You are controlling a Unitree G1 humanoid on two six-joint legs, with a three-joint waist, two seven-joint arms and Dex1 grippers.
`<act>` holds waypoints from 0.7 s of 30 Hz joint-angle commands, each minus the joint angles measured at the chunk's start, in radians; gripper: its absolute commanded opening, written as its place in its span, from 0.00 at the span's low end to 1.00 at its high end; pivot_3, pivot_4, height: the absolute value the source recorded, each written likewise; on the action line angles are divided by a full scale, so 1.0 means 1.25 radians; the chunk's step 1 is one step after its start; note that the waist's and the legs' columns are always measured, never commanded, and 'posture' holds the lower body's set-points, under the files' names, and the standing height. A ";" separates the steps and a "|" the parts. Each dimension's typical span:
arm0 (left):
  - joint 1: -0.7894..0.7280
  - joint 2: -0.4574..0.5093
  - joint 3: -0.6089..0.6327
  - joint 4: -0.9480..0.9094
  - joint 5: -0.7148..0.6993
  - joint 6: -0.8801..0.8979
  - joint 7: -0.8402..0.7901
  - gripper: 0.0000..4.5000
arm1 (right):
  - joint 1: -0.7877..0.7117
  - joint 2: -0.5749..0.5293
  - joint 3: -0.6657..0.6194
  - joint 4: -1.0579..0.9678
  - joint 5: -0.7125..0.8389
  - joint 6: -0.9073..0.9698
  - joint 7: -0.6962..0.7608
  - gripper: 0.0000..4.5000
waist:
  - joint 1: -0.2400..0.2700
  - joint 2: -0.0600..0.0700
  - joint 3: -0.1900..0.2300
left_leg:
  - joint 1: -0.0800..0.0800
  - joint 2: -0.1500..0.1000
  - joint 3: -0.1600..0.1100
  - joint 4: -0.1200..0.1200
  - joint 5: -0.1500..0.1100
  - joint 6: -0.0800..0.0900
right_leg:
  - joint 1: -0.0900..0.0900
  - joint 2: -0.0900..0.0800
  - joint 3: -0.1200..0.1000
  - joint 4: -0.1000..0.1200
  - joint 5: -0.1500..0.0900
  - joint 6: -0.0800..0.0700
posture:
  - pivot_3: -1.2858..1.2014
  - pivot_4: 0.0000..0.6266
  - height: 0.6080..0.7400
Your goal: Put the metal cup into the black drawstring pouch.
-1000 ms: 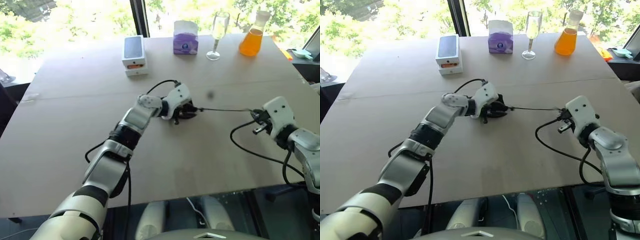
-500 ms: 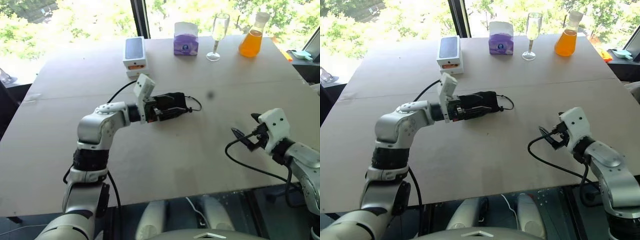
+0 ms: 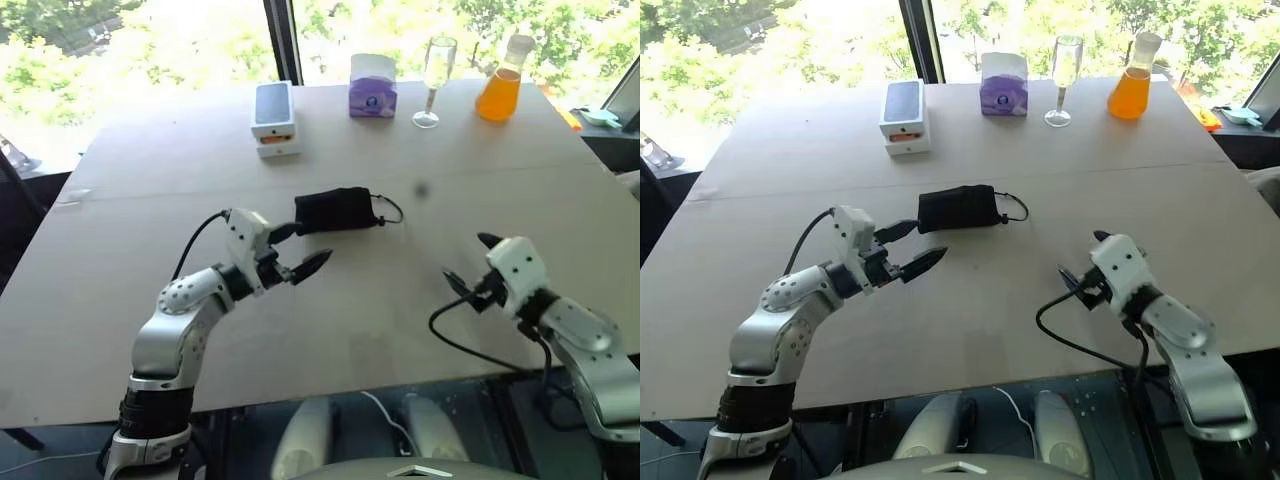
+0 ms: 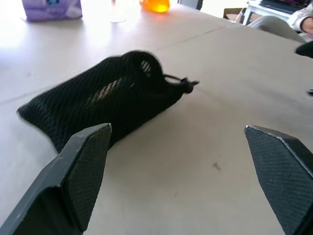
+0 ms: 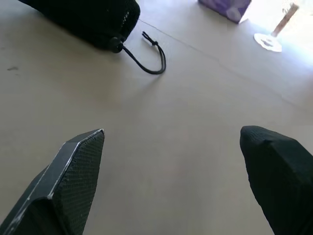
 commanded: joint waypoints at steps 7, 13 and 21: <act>-0.042 0.015 -0.011 0.016 -0.008 -0.019 0.002 1.00 | -0.389 0.045 0.176 0.506 -0.170 -0.192 0.017 0.87 | -0.013 -0.001 0.000 | 0.001 0.000 0.002 -0.001 0.000 0.000 | 0.000 0.001 0.001 0.001 0.000 0.000 | 0.52 0.24 1.00; -0.016 0.029 0.003 -0.011 -0.019 -0.011 0.015 1.00 | -0.496 0.103 0.205 0.662 -0.185 -0.292 0.042 0.87 | -0.019 -0.002 0.000 | -0.009 0.000 0.004 -0.002 0.002 -0.003 | -0.010 -0.001 0.002 -0.001 0.000 0.000 | 0.52 0.24 1.00; 0.013 0.043 0.007 -0.041 -0.028 -0.015 0.027 1.00 | -0.534 0.143 0.220 0.737 -0.201 -0.345 0.077 0.87 | -0.020 -0.001 0.000 | -0.009 0.001 0.003 -0.002 0.000 0.000 | -0.010 -0.001 0.002 0.000 0.000 0.000 | 0.52 0.24 1.00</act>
